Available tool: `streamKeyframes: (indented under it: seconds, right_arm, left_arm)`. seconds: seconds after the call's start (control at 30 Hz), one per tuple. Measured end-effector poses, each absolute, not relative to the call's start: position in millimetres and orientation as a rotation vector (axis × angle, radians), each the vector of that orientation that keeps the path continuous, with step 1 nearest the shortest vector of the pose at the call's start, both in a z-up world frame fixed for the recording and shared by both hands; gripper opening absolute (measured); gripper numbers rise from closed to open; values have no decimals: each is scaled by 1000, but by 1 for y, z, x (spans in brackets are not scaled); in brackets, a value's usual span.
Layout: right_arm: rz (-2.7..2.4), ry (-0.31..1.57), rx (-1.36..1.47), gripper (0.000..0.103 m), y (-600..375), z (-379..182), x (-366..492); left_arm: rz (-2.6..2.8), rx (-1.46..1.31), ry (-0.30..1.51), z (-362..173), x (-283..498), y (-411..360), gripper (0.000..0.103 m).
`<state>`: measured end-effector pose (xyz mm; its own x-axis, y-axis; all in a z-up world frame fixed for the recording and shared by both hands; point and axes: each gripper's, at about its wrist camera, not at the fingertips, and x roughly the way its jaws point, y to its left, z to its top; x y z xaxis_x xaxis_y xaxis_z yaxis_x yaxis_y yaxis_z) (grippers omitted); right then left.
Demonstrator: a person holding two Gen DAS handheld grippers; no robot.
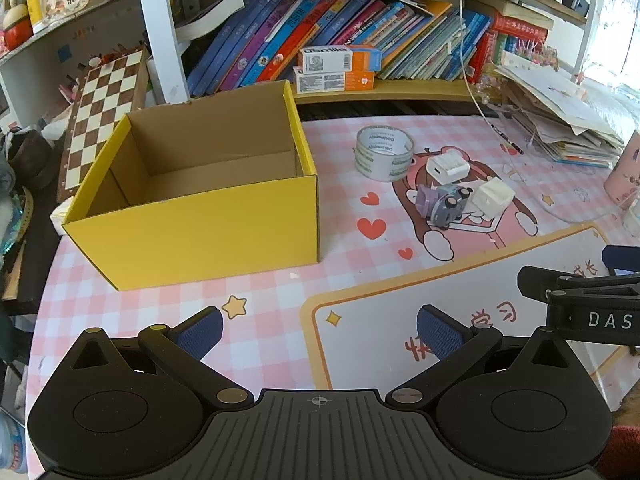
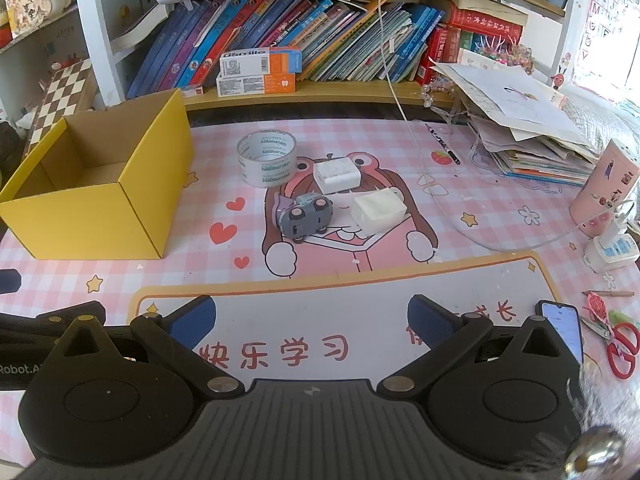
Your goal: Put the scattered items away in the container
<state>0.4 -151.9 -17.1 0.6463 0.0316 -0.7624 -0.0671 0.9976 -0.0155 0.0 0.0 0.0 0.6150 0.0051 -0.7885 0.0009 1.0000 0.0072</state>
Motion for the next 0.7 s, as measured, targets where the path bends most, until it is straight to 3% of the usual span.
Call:
streamKeyframes:
  seconds: [0.7]
  right_arm:
    - [55, 870, -51, 103, -146, -18, 7]
  left_arm:
    - [0, 10, 913, -1, 5, 4, 103]
